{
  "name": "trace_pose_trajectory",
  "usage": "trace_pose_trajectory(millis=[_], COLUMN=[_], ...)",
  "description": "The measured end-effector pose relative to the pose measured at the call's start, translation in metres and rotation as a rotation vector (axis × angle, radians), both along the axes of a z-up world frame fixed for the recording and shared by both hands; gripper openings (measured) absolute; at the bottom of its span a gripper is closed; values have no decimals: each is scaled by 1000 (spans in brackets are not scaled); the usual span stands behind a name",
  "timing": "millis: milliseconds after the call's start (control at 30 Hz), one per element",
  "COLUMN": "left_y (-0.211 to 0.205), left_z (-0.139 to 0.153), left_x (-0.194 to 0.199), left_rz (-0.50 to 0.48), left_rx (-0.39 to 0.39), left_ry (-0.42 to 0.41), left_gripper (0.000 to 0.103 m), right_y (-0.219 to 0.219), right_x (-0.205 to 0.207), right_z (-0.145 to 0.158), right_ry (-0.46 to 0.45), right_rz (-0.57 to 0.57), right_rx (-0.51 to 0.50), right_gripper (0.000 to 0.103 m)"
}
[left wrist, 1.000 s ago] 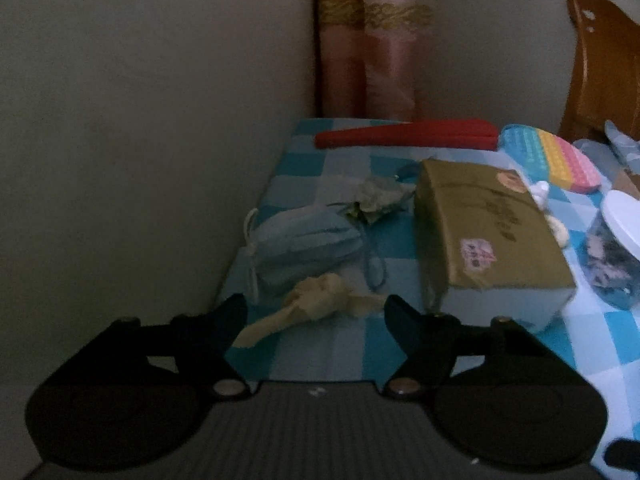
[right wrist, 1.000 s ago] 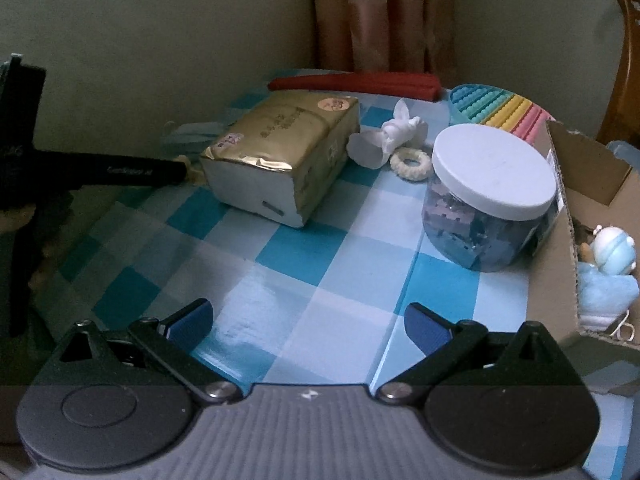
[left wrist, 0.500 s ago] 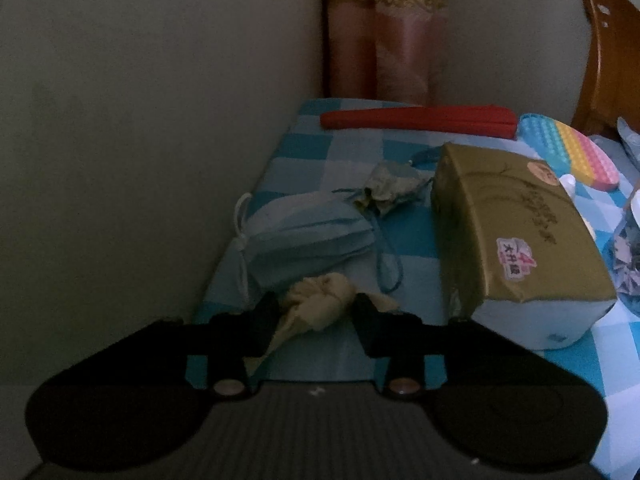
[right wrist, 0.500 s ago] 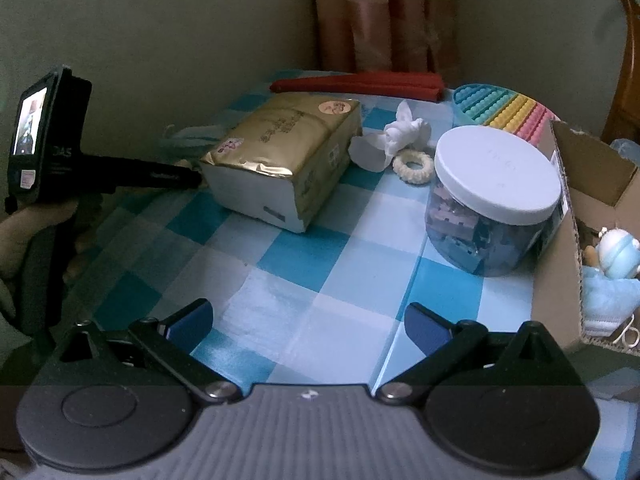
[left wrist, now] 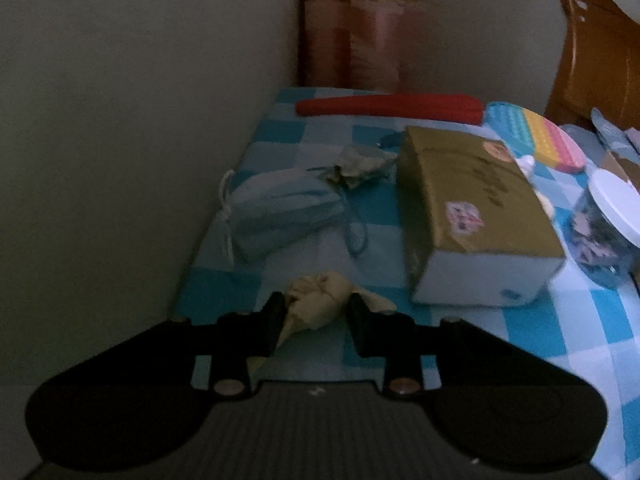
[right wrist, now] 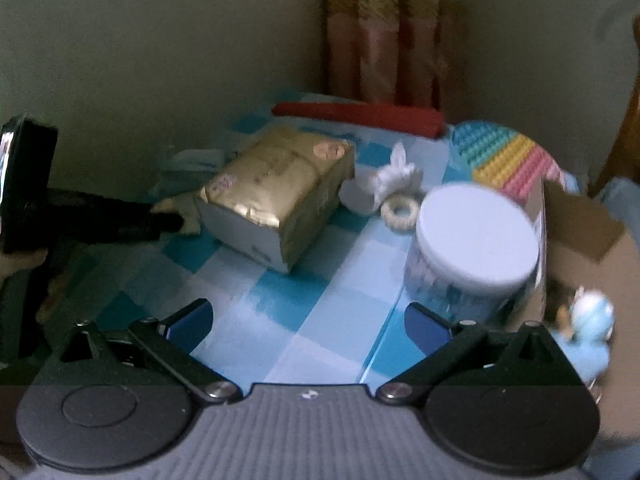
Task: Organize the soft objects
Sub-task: 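Grasp the white tissue with the right gripper while the left gripper holds the beige cloth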
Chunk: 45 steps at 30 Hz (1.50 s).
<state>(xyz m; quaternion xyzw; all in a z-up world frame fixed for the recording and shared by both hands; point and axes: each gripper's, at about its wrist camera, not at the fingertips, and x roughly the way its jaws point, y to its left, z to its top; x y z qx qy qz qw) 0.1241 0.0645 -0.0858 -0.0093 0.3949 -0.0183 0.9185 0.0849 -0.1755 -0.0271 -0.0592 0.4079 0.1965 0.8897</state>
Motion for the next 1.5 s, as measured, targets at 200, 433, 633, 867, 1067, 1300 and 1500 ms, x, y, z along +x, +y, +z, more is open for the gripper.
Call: trace_pose_trajectory(millis=[200, 433, 633, 867, 1067, 1300, 1500], left_y=[-11, -18, -19, -19, -20, -20, -18], left_z=[4, 0, 1, 1, 1, 1, 6], left_x=[-12, -19, -22, -21, -22, -23, -24], left_rz=[-70, -100, -102, -96, -101, -102, -104], left_rx=[5, 7, 14, 14, 25, 28, 33], left_ry=[11, 28, 27, 28, 28, 30, 25], left_gripper=[33, 33, 33, 33, 33, 33, 33], right_y=[-11, -17, -8, -5, -2, 0, -3], right_x=[47, 133, 192, 247, 259, 262, 257], right_z=[33, 40, 23, -8, -24, -33, -22], right_ry=[-20, 71, 203, 356, 402, 424, 392], right_rz=[51, 95, 196, 178, 198, 199, 185], right_rx=[-25, -105, -149, -134, -157, -134, -121], right_gripper=[102, 100, 92, 80, 73, 58, 56])
